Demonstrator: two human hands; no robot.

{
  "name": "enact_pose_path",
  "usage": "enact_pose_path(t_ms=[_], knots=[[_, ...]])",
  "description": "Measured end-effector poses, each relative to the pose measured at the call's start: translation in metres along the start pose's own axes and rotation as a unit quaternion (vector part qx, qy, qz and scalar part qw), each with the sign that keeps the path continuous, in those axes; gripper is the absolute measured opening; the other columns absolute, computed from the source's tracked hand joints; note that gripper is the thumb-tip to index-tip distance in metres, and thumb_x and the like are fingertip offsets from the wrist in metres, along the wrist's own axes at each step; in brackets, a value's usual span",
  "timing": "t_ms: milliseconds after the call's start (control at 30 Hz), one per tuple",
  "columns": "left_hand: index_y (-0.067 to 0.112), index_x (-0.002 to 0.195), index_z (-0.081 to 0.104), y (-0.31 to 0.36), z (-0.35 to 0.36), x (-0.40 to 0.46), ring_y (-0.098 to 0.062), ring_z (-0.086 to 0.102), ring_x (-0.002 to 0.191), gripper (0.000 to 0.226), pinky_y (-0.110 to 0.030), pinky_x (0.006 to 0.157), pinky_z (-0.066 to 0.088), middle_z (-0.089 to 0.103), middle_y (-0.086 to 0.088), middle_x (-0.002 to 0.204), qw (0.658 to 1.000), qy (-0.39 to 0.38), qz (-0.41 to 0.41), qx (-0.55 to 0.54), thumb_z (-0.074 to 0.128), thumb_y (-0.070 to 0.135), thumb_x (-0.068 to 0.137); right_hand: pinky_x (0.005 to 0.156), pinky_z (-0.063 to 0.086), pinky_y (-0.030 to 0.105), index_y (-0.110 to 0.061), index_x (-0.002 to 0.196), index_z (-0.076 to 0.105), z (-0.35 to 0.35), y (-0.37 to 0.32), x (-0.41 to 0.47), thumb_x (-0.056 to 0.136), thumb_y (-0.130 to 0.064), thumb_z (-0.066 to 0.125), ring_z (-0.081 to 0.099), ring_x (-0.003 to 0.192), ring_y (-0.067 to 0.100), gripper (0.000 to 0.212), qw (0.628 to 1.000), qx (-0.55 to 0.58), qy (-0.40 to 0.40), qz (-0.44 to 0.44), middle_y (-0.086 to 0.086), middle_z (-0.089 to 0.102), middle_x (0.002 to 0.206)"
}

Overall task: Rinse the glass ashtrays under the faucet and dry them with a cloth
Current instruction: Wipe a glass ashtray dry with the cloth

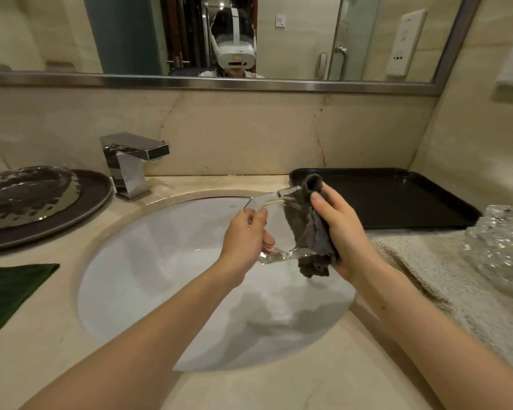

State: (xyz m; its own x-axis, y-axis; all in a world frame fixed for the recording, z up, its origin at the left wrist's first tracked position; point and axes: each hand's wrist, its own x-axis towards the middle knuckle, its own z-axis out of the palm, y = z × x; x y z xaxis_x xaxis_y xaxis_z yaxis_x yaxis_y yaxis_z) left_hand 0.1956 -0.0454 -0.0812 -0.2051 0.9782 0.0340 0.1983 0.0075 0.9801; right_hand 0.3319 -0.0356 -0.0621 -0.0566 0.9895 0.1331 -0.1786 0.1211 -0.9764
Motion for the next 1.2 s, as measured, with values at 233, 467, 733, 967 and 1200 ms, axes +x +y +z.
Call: enact_pose_path(t_ms=[233, 467, 733, 967, 1200], knots=[[0.020, 0.074, 0.039, -0.006, 0.004, -0.006, -0.008, 0.056, 0.049, 0.028, -0.016, 0.045, 0.038, 0.057, -0.007, 0.070, 0.994, 0.083, 0.022, 0.074, 0.038, 0.030, 0.100, 0.068, 0.051, 0.023, -0.013, 0.112, 0.051, 0.009, 0.015, -0.005, 0.099, -0.030, 0.040, 0.062, 0.086, 0.015, 0.024, 0.988, -0.123, 0.002, 0.090, 0.005, 0.062, 0.100], [0.011, 0.096, 0.047, -0.006, 0.002, -0.002, -0.009, 0.055, 0.049, 0.022, -0.024, 0.050, 0.036, 0.056, -0.004, 0.069, 0.993, 0.108, -0.040, -0.013, 0.036, 0.030, 0.101, 0.085, 0.051, 0.033, -0.014, 0.106, 0.051, 0.023, 0.024, -0.007, 0.100, -0.027, 0.038, 0.061, 0.096, 0.019, 0.020, 0.986, -0.157, 0.034, 0.042, 0.006, 0.062, 0.103], [0.021, 0.079, 0.045, -0.002, -0.004, -0.004, -0.013, 0.056, 0.056, 0.023, -0.027, 0.053, 0.044, 0.061, -0.002, 0.064, 0.968, -0.108, 0.071, 0.214, 0.043, 0.033, 0.098, 0.060, 0.048, 0.019, -0.021, 0.091, 0.051, -0.009, 0.003, 0.006, 0.098, -0.020, 0.041, 0.061, 0.075, 0.013, 0.012, 0.913, -0.385, -0.128, -0.045, -0.003, 0.059, 0.082], [0.026, 0.072, 0.040, -0.006, -0.007, -0.006, -0.027, 0.063, 0.062, 0.027, -0.043, 0.063, 0.051, 0.058, -0.004, 0.063, 0.957, -0.076, 0.132, 0.246, 0.045, 0.033, 0.097, 0.070, 0.051, 0.033, -0.007, 0.088, 0.059, -0.010, 0.005, 0.008, 0.097, -0.026, 0.044, 0.060, 0.069, 0.013, 0.025, 0.894, -0.409, -0.177, -0.048, 0.003, 0.062, 0.076], [0.022, 0.073, 0.041, -0.013, -0.001, -0.007, -0.023, 0.062, 0.055, 0.026, -0.034, 0.057, 0.046, 0.055, -0.001, 0.057, 0.960, -0.009, 0.166, 0.224, 0.045, 0.030, 0.097, 0.070, 0.052, 0.036, -0.003, 0.086, 0.063, -0.003, 0.010, 0.008, 0.096, -0.028, 0.047, 0.063, 0.070, 0.023, 0.032, 0.946, -0.309, -0.067, -0.067, 0.012, 0.065, 0.073]])
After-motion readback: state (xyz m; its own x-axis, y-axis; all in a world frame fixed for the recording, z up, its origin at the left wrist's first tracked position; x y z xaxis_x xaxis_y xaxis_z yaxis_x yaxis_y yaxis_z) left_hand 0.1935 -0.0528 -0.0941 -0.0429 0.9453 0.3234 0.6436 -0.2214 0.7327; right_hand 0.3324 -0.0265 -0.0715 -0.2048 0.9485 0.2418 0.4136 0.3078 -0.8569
